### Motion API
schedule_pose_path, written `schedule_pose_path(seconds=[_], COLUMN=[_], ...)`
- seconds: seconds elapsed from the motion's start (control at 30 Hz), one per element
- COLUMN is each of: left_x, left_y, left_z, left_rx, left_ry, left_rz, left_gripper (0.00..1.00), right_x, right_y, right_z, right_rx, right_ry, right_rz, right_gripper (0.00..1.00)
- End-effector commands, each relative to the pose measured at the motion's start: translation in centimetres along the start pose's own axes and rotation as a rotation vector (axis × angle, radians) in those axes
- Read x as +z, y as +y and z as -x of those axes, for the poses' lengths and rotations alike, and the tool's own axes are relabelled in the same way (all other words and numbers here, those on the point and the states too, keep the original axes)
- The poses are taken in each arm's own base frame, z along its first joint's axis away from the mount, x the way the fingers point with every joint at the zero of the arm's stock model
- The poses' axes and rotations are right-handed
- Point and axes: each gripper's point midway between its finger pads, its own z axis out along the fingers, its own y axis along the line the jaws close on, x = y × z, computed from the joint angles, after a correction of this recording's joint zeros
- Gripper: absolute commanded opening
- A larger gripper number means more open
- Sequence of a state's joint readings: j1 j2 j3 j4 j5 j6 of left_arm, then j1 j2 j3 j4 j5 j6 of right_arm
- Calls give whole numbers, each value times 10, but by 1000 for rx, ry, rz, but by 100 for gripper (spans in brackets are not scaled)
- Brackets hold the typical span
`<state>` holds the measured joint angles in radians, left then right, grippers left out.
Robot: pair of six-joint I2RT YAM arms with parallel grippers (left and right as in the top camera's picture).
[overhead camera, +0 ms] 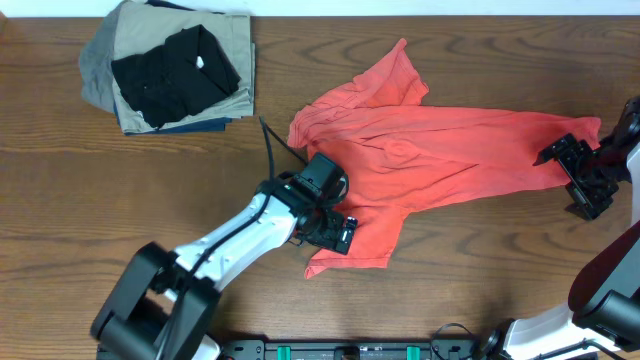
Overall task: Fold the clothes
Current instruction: 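Reach the left gripper to the shirt's lower-left corner and grasp it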
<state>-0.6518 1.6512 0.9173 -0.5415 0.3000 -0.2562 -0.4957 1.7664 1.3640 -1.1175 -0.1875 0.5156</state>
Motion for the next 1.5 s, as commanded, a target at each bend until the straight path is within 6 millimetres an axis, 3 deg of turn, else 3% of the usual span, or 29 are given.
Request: schedule_pose_path(seconds=[0.0,0.13,0.33,0.5,0.6,0.7,0.8,0.9,1.07,1.33,1.47], left_x=[7,13,15,17,17,17,17,12,-16,-66,-77], left_y=[-2,-10,-16,-21,-22,-21,-17,3,26,15,11], left_z=[1,-9,-18,-23,-24,-25,-27,-31,-37,-27,-26], left_rx=[-77,-81,-59,-40,-34,-35,-56,-150,-222,-214,-207], left_ry=[27,78,105,115,118,119,125,123,93,-54,-93], left_rz=[-4,-36,-31,-30,-30,-26,-1,114,235,167,149], left_gripper=[99,95,73,50,25,6,6,6,6,6,6], right_x=[3,3,3,3,3,3,3,3,3,3,3], right_y=[4,4,4,5,5,5,5,5,5,5,5], right_z=[-4,-4,-4,-3,-3,-3,-3,-3,-3,-3,-3], right_rx=[-4,-4,-4,-5,-5,-5,-5,-5,-5,-5,-5], right_ry=[10,10,10,8,8,8,8,8,8,8,8], right_rz=[-1,-1,-1,1,1,0,1,1,1,1,1], right_gripper=[99,99,99,99,99,99,98,99,99,99,99])
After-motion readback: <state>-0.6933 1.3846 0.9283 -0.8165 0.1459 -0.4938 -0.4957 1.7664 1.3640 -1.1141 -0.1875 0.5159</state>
